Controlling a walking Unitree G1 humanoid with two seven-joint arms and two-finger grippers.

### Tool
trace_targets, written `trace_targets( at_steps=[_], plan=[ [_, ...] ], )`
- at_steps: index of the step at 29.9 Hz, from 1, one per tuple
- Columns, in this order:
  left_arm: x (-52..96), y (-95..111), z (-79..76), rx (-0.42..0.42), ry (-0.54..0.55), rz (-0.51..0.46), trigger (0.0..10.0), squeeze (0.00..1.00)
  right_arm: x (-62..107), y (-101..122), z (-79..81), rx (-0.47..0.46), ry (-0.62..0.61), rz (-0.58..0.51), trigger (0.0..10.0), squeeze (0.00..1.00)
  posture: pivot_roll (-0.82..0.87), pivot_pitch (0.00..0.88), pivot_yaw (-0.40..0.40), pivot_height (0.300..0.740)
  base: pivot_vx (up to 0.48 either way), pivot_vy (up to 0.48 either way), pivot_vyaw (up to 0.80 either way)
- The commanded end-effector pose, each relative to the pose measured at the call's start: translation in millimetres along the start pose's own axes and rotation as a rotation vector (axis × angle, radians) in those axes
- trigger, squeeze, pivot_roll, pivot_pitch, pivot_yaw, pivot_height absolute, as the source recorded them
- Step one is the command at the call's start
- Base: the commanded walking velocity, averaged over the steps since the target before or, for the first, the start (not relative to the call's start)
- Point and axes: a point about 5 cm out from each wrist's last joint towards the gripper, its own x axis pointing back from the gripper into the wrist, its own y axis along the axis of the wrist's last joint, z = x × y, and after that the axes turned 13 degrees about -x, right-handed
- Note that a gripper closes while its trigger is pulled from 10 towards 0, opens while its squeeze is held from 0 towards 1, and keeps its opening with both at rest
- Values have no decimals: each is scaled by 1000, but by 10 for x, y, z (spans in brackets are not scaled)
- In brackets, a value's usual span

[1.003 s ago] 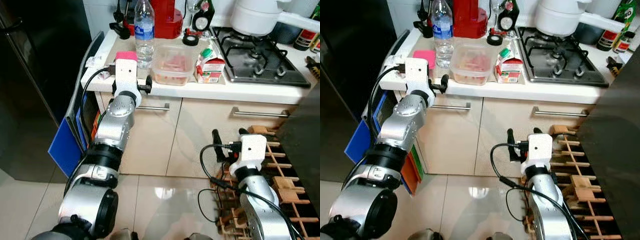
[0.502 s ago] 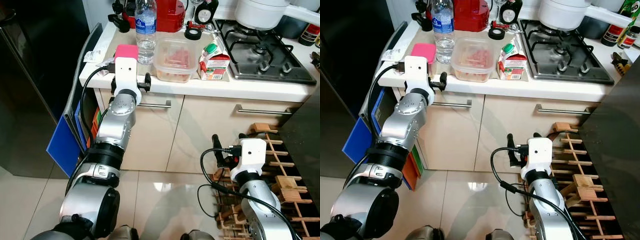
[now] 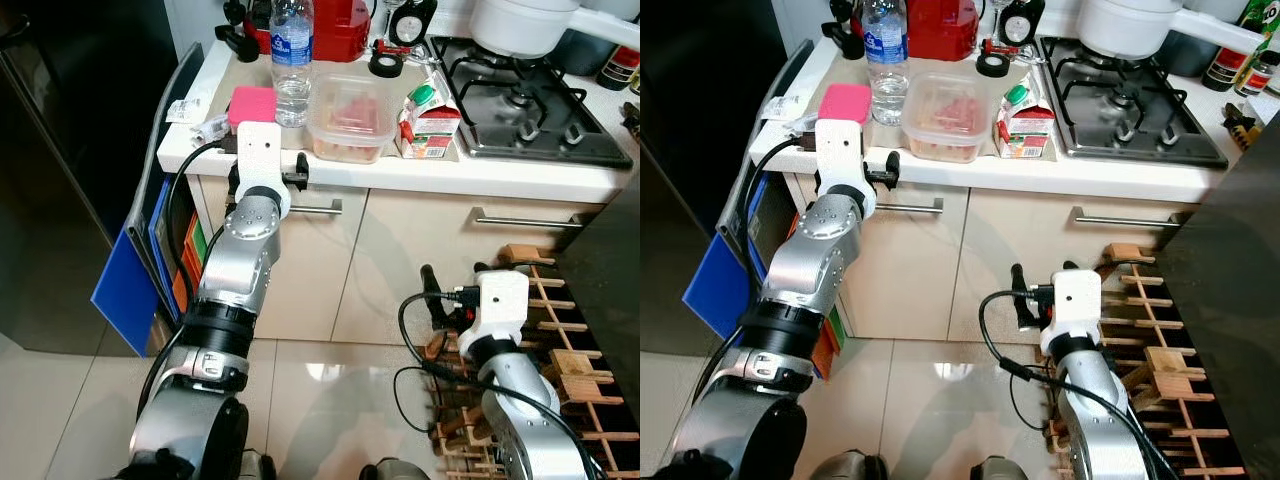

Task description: Restocking fridge

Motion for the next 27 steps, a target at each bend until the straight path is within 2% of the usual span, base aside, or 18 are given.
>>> trace_targets(
  at_steps=[1, 4, 6, 8, 13, 18, 27],
  plan=[
    [30, 15, 4, -24, 19, -2, 10000, 0, 4, -49, -55, 3, -15, 27, 10000, 0, -114, 57, -48, 719, 0, 0, 0],
    [19, 12, 103, -36, 61, -8, 10000, 0, -6, -68, -46, 0, -14, 30, 10000, 0, -109, 53, -49, 719, 0, 0, 0],
    [16, 13, 114, -35, 65, -7, 10000, 0, -7, -69, -44, 0, -14, 30, 10000, 0, -108, 52, -48, 719, 0, 0, 0],
    [5, 65, 212, -57, 98, -29, 10000, 0, -8, -82, -36, -1, -13, 32, 10000, 0, -106, 50, -47, 719, 0, 0, 0],
    [4, 95, 231, -67, 101, -39, 10000, 0, -11, -89, -42, -1, -14, 34, 10000, 0, -105, 48, -47, 719, 0, 0, 0],
    [-74, 159, 253, -87, 104, -70, 10000, 0, -1, -95, -50, 2, -14, 35, 10000, 0, -114, 53, -49, 719, 0, 0, 0],
    [-184, 181, 273, -104, 98, -68, 10000, 0, 35, -100, -51, 4, -17, 38, 10000, 0, -131, 63, -43, 719, 0, 0, 0]
  ],
)
